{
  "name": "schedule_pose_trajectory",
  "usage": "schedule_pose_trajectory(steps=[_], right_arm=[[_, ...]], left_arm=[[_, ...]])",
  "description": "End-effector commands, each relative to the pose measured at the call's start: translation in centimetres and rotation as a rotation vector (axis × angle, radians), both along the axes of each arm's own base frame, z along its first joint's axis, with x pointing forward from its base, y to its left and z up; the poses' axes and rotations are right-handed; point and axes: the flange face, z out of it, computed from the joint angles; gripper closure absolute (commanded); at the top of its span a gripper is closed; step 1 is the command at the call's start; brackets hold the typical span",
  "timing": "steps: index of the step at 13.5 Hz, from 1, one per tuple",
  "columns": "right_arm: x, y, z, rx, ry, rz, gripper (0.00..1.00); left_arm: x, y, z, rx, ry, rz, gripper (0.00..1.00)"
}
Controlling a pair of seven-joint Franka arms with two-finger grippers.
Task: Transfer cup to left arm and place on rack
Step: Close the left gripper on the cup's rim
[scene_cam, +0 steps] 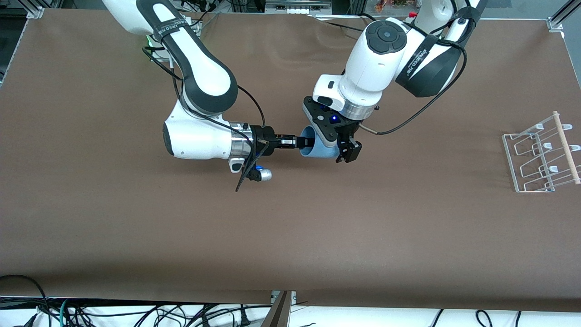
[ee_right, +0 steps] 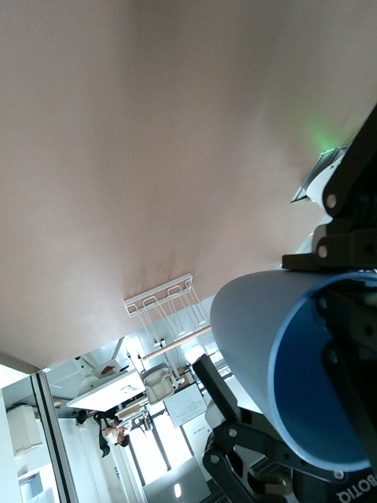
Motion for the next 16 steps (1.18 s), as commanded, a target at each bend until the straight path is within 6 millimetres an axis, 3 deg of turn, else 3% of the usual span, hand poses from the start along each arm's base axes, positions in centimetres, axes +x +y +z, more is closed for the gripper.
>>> schedule_pose_trajectory(steps=[1,7,8,9,11,12,13,16], right_arm=[[0.0,0.8,0.6,0.025,0.013,-0.001,1.0],[0.4,0.9,1.7,0.033,0.02,-0.016,1.0],[0.5,0.9,1.9,0.035,0.018,-0.015,1.0],[0.4,0.9,2.0,0.036,0.018,-0.014,1.0],[0.4,0.9,2.0,0.036,0.018,-0.014,1.0],[0.4,0.9,2.0,0.036,0.018,-0.014,1.0],[0.4,0.9,1.9,0.036,0.019,-0.014,1.0],[0.5,0.8,1.9,0.036,0.019,-0.016,1.0]], left_arm=[[0.9,-0.4,-0.2,0.02,-0.042,-0.026,0.0],[1.4,-0.6,-1.3,0.013,-0.045,-0.029,0.01],[1.4,-0.6,-1.4,0.012,-0.045,-0.031,0.1],[1.4,-0.6,-1.3,0.013,-0.046,-0.032,0.29],[1.3,-0.6,-0.9,0.019,-0.055,-0.054,0.82],[1.4,-0.4,-0.8,0.021,-0.058,-0.06,0.95],[1.4,-0.3,-0.4,0.019,-0.062,-0.059,1.0],[1.3,0.5,0.7,0.029,-0.064,-0.049,1.0]])
